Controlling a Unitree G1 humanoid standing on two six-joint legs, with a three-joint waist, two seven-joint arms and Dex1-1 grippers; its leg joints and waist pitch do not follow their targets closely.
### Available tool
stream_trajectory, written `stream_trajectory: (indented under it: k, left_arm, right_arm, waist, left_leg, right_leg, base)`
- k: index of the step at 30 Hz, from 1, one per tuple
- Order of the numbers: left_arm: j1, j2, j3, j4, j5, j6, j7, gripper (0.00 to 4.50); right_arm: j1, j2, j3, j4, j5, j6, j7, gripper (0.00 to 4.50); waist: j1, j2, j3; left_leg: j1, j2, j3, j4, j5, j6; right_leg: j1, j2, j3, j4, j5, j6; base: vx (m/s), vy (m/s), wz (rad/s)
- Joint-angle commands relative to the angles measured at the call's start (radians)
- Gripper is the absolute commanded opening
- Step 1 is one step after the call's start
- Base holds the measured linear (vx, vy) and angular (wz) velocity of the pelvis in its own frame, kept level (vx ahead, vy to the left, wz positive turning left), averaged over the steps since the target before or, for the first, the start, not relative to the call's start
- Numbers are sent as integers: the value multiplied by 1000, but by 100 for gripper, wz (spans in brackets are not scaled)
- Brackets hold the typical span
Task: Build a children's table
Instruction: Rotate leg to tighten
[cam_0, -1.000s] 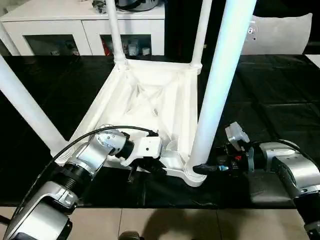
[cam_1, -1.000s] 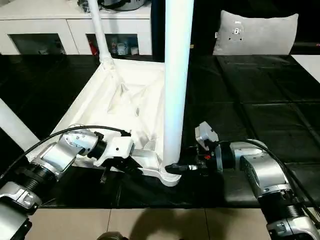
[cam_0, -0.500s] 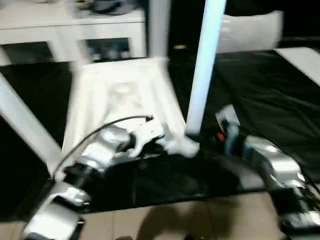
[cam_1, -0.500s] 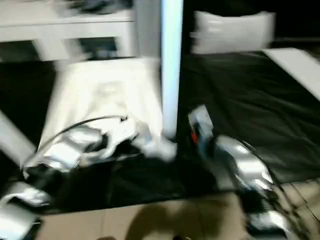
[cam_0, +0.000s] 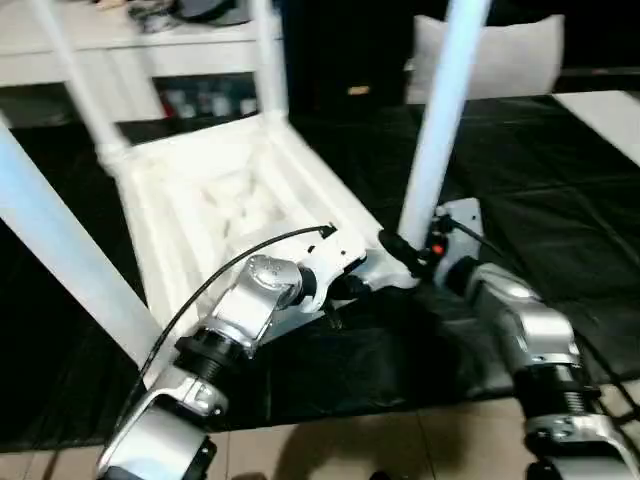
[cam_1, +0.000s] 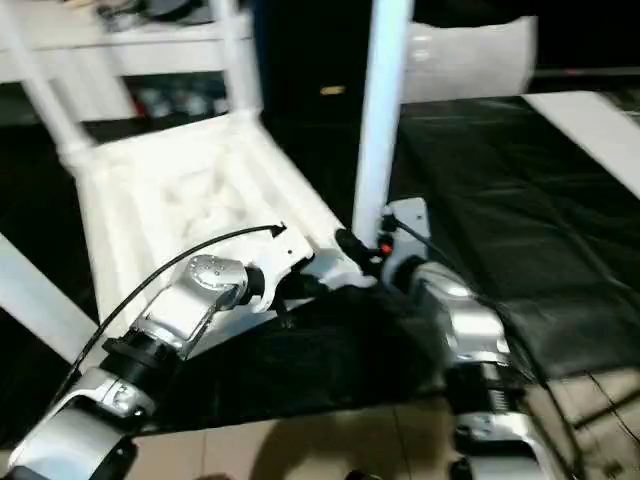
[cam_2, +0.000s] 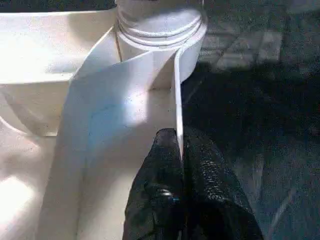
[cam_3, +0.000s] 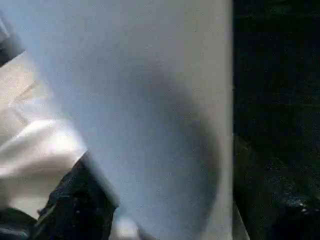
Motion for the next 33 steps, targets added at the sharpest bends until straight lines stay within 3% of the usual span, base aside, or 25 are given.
stream_trajectory:
  k: [1,3,4,6,11,12,15,17,23,33]
  left_arm:
    - [3,28,-11,-33,-16,-44,-59,0]
    - [9,52,-21,-40,-16,-66,-97,0]
    - [9,53,-21,-40,-16,-67,-99,0]
    - [22,111,-50,-54,-19,-132,-201,0]
    - [28,182,-86,-76,-43,-204,-341,0]
    - [28,183,-86,-76,-44,-205,-343,0]
    - [33,223,-115,-87,-43,-245,-421,0]
    - [35,251,-136,-88,-35,-281,-469,0]
    - [30,294,-171,-95,-30,-333,-555,0]
    - [20,284,-184,-90,-30,-358,-570,0]
  right_arm:
    - [17,-33,15,-32,20,-17,70,352]
    - [32,-71,38,-47,17,-37,150,378]
    - [33,-74,39,-48,17,-38,155,387]
    - [68,-156,73,-94,28,-65,326,410]
    - [73,-268,107,-100,23,-84,480,444]
    - [73,-269,108,-101,24,-84,483,444]
    - [80,-321,143,-125,23,-93,569,444]
    - [85,-345,156,-144,47,-82,642,444]
    - [91,-375,175,-183,133,-11,806,389]
    - [94,-340,217,-177,124,-40,827,301]
  waist:
    - [7,-14,-96]
    - [25,-17,-89]
    - [25,-17,-89]
    - [40,-16,-84]
    - [46,-20,-72]
    - [49,-20,-74]
    - [51,-22,-76]
    - [56,-21,-77]
    - [73,-26,-80]
    - [72,-26,-79]
  left_leg:
    - [-13,55,-20,-45,113,135]
    - [-16,45,-10,-43,78,149]
    - [-16,45,-10,-43,78,149]
    - [-13,47,-7,-49,28,137]
    - [2,44,0,-56,-69,90]
    - [6,44,-1,-56,-81,84]
    - [3,51,-6,-58,-69,88]
    - [3,47,-4,-56,-72,91]
    - [0,55,-6,-56,-37,107]
    - [-1,47,-4,-57,-54,77]
  right_leg:
    - [81,-92,90,-20,-94,-58]
    - [79,-91,90,-29,-146,-43]
    - [79,-91,90,-29,-146,-43]
    - [77,-86,87,-44,-253,4]
    - [68,-78,78,-73,-415,53]
    - [69,-78,78,-76,-432,63]
    - [69,-77,82,-69,-396,58]
    - [70,-78,83,-68,-398,56]
    - [70,-78,86,-57,-360,37]
    - [69,-78,81,-67,-409,61]
  base:
    - [0,0,0]
    - [0,0,0]
    - [0,0,0]
    - [0,0,0]
    - [0,0,0]
    - [0,0,0]
    - [0,0,0]
    - [0,0,0]
    - [0,0,0]
    - [0,0,0]
